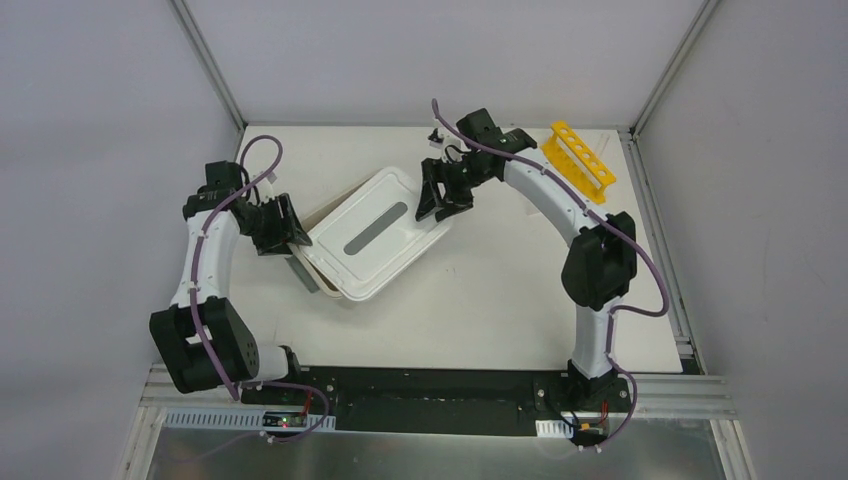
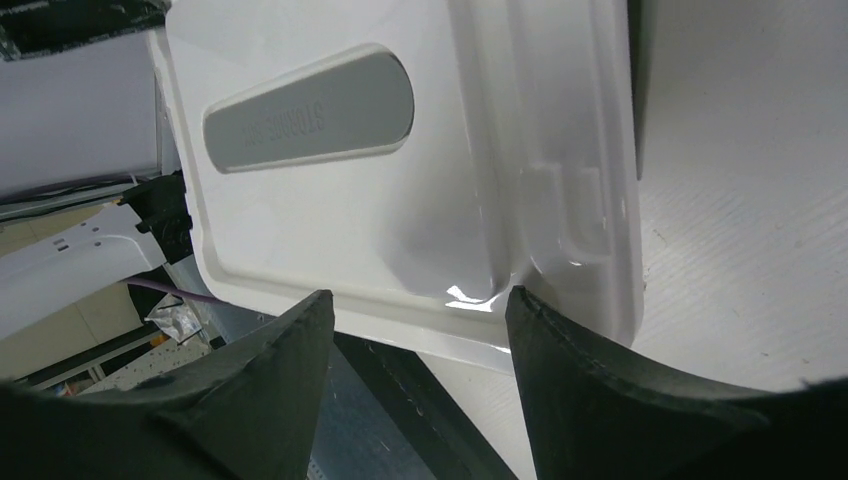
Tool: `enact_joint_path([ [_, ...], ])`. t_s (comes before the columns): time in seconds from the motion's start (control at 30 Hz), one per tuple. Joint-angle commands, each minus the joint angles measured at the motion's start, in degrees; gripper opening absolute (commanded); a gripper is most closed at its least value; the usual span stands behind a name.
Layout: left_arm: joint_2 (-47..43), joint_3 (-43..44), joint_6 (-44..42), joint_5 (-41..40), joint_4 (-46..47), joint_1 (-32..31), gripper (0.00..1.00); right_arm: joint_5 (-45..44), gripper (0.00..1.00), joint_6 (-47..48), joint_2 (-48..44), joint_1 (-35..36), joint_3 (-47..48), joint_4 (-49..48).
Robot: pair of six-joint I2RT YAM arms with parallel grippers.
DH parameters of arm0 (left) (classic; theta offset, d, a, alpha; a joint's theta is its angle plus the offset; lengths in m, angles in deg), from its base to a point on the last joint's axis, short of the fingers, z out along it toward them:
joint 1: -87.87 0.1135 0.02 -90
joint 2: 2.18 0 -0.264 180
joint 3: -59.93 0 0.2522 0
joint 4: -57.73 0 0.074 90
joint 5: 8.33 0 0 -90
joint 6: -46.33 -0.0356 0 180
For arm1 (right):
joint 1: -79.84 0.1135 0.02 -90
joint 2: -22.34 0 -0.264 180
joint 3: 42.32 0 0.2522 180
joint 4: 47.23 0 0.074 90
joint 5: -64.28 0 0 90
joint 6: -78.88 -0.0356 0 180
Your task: Organize the chemistry lab equipment
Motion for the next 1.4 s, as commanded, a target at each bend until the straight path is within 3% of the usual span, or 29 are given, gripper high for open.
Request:
enact_joint_path([
  [0.0,2.5,-0.7,3.2,7.7,7.3,-1.3,0.48,0.2,0.66,1.9,-4.6,-0.3,-1.5,3.4],
  [0.27,8.8,4.6,6.9,11.9,11.9,-8.0,0.24,-2.4,0.64,5.0,-6.8,-5.0,-4.7,6.6],
  [0.3,9.2,5.2,7.4,12.3,12.0,-8.8,0.26,-2.6,0.63,5.2,-7.0,-5.5,-5.4,6.8],
  [0.43,8.6,8.0,9.2,11.9,11.9,-8.1,0.65,-4.3,0.59,5.4,-7.6,-6.1,-7.1,7.1],
  [0.5,7.7,9.7,8.9,11.1,11.9,-7.3,0.74,-4.4,0.59,4.2,-7.8,-6.3,-7.9,6.8],
  [0.67,5.8,11.2,7.7,10.5,11.8,-5.6,0.77,-0.6,0.58,2.6,-10.7,-8.2,-8.1,6.4],
  [0.83,3.6,9.6,7.8,9.6,10.7,-4.1,0.77,6.5,0.68,-0.6,-12.9,-13.3,-3.2,6.0],
  [0.97,1.8,7.5,6.8,8.6,10.1,-3.7,0.75,1.1,0.7,1.5,-13.0,-15.5,-1.2,7.4],
  [1.13,1.5,6.7,6.2,6.6,7.6,-3.5,0.74,-8.3,0.67,8.2,-6.4,-15.7,3.0,15.8],
  [1.37,2.1,2.9,9.1,9.1,7.3,-3.4,0.68,-5.2,0.5,9.4,-2.7,-14.6,1.5,15.1],
])
